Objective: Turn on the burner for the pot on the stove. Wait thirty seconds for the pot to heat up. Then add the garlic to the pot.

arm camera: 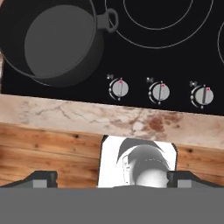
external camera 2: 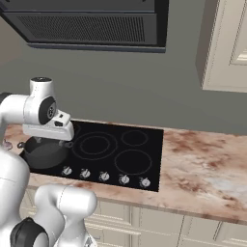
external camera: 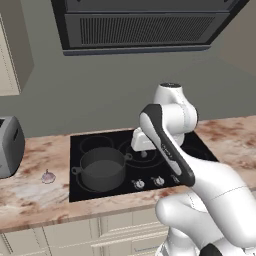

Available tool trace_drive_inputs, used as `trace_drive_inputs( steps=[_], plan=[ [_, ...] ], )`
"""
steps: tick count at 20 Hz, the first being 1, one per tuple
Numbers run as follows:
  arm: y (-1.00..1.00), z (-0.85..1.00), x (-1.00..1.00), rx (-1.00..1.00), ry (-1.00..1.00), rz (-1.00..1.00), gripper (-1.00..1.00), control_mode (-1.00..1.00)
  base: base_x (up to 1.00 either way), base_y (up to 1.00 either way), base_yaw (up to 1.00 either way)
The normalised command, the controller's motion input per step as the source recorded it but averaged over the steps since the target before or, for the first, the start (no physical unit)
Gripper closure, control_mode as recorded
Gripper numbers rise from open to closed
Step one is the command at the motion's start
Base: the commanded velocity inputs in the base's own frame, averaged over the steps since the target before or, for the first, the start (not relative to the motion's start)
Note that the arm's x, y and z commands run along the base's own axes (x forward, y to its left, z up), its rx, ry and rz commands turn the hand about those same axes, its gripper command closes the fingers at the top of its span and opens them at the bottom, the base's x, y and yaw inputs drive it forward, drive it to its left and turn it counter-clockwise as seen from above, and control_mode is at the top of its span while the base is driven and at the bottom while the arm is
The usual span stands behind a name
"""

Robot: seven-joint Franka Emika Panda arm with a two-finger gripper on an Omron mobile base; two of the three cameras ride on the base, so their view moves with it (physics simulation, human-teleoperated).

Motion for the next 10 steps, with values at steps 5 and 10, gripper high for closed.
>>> trace_drive_inputs(
  steps=[5,10],
  plan=[
    [0.0,-0.08,0.04,0.0,-0.01,0.0,-1.0,-1.0,0.0,0.0,0.0],
    [0.0,-0.25,0.0,0.0,0.0,0.0,-1.0,-1.0,0.0,0.0,0.0]
  ],
)
